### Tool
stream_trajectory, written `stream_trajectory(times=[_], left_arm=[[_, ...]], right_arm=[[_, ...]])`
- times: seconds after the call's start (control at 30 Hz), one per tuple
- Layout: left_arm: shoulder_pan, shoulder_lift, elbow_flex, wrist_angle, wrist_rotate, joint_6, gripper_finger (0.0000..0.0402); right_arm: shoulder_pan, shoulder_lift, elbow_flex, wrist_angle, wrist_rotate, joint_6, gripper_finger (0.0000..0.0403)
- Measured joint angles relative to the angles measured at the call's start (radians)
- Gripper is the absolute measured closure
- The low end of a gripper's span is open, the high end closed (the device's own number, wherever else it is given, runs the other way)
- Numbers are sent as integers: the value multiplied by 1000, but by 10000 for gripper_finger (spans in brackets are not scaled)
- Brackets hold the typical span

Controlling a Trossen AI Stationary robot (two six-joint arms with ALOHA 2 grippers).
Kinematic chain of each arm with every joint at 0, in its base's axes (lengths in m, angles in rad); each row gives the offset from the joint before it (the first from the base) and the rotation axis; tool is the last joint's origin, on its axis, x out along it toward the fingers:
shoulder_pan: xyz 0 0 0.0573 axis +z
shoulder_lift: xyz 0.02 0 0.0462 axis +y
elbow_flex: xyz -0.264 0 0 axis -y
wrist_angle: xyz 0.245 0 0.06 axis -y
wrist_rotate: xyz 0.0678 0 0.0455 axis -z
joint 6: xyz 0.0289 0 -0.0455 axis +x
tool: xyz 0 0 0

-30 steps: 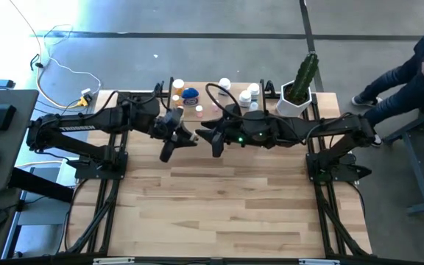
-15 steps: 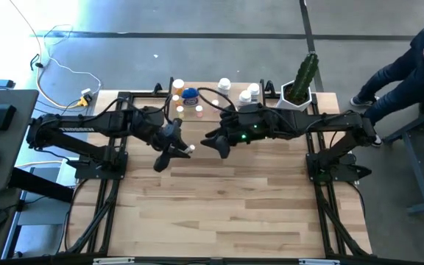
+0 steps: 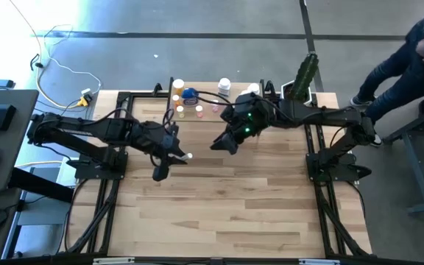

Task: Pick and place medicine bottles onto shelf by color
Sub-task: Put the white yellow pill bottle on the shelf

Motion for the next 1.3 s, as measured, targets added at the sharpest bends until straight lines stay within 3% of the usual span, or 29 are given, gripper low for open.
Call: stream_trajectory(times=[0.4, 0.7, 1.0, 1.3], left_arm=[[-121, 26, 2, -54, -122, 2, 326], [-154, 116, 0, -97, -111, -120, 326], [-154, 190, 0, -103, -58, -129, 326], [-153, 196, 0, -40, 6, -148, 326]], right_arm=[[-76, 28, 0, -41, -170, -21, 208], [-49, 91, 0, -4, -166, -39, 208], [27, 152, 0, 134, -153, -52, 208], [101, 194, -1, 165, -69, -222, 208]])
